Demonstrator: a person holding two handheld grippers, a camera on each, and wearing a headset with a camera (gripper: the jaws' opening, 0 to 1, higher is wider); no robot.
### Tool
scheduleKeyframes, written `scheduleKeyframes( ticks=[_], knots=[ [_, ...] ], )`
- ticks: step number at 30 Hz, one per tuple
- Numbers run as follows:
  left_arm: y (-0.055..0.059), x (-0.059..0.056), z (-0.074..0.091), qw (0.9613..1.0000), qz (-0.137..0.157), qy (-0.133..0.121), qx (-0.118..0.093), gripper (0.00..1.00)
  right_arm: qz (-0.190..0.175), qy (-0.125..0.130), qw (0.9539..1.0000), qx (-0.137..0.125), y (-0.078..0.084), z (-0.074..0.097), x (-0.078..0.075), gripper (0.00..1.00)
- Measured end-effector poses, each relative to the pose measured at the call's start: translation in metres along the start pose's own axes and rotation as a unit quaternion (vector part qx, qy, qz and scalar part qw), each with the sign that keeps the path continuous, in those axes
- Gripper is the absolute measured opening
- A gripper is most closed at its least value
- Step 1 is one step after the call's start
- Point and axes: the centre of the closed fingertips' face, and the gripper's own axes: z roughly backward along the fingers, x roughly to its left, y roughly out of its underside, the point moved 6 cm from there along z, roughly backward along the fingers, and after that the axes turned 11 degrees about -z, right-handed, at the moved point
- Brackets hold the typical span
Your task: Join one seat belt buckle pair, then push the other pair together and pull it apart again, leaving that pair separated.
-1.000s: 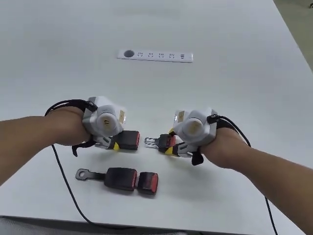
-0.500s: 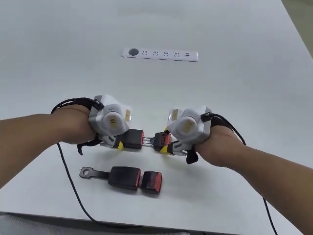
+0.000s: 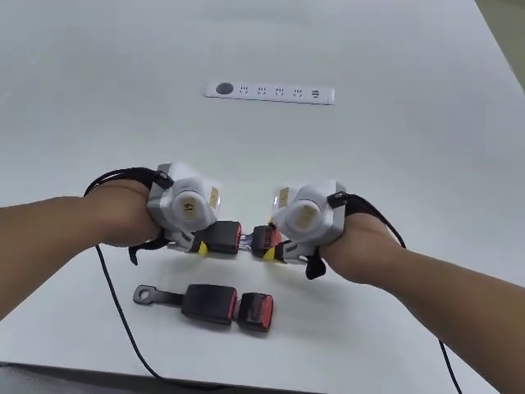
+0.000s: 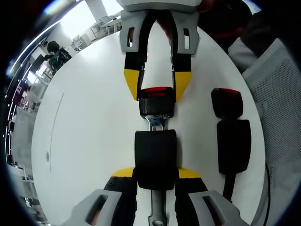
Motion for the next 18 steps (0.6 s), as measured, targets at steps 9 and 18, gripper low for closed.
scheduleKeyframes(
  ticks=[9,18],
  knots=[
    [-0.002,-0.001,0.000,1.0000,-0.008,0.002,-0.004,0.30,0.000,0.001,1.0000,-0.003,-0.012,-0.008,0.004,0.27],
    [-0.003,-0.001,0.001,1.0000,-0.005,0.003,0.000,0.30,0.000,0.002,1.0000,-0.008,-0.010,-0.005,0.005,0.27]
  ],
)
